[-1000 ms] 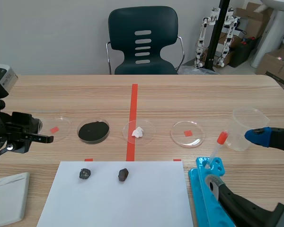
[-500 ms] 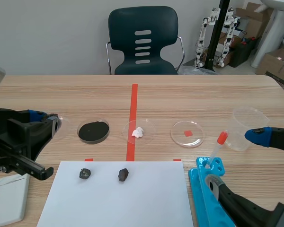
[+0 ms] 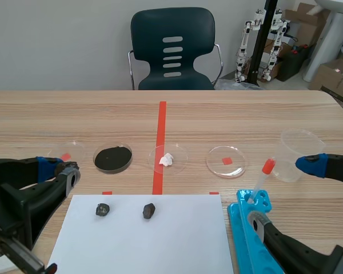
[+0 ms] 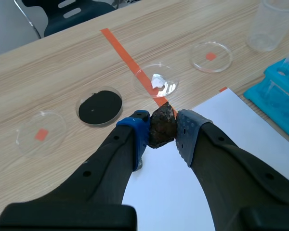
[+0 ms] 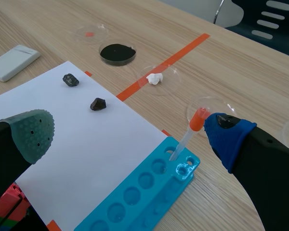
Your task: Rub the mineral on the streak plate
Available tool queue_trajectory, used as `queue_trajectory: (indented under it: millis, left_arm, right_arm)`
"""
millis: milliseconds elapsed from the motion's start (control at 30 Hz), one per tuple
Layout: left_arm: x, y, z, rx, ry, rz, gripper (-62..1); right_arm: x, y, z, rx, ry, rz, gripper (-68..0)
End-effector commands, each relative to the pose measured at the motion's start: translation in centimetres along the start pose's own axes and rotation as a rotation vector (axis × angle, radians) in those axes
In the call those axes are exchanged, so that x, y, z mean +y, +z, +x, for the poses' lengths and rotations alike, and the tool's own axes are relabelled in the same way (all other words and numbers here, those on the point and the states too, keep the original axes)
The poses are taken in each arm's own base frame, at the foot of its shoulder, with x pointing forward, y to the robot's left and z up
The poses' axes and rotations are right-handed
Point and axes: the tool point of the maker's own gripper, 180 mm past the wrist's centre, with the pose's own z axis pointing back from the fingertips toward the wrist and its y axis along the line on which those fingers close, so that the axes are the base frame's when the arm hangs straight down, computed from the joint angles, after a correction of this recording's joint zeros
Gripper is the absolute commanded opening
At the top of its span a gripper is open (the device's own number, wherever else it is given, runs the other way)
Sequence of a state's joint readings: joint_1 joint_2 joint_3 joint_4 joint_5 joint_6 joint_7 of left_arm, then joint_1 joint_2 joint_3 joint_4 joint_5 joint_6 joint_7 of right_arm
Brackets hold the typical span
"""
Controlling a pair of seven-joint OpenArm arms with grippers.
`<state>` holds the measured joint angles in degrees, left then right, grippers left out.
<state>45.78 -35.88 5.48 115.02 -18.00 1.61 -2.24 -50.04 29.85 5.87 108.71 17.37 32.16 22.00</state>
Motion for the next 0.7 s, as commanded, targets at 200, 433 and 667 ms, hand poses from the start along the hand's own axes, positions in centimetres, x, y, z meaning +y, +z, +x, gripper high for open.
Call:
queue_trajectory:
  millis: [200, 433, 667]
  left_arm:
    - [-0.86, 0.89, 0.21, -0.015, 0.036, -0.008, -51.9]
    - [-0.84, 0.89, 0.15, -0.013, 0.037, -0.007, -51.9]
    - [-0.85, 0.88, -0.06, -0.001, 0.037, -0.007, -51.9]
  right_arm:
    - [-0.07, -0.25, 1.11, -0.042, 0.002, 0.000, 0.4]
    - [-0.07, -0.25, 1.11, -0.042, 0.002, 0.000, 0.4]
    - [-0.07, -0.25, 1.11, -0.042, 0.002, 0.000, 0.4]
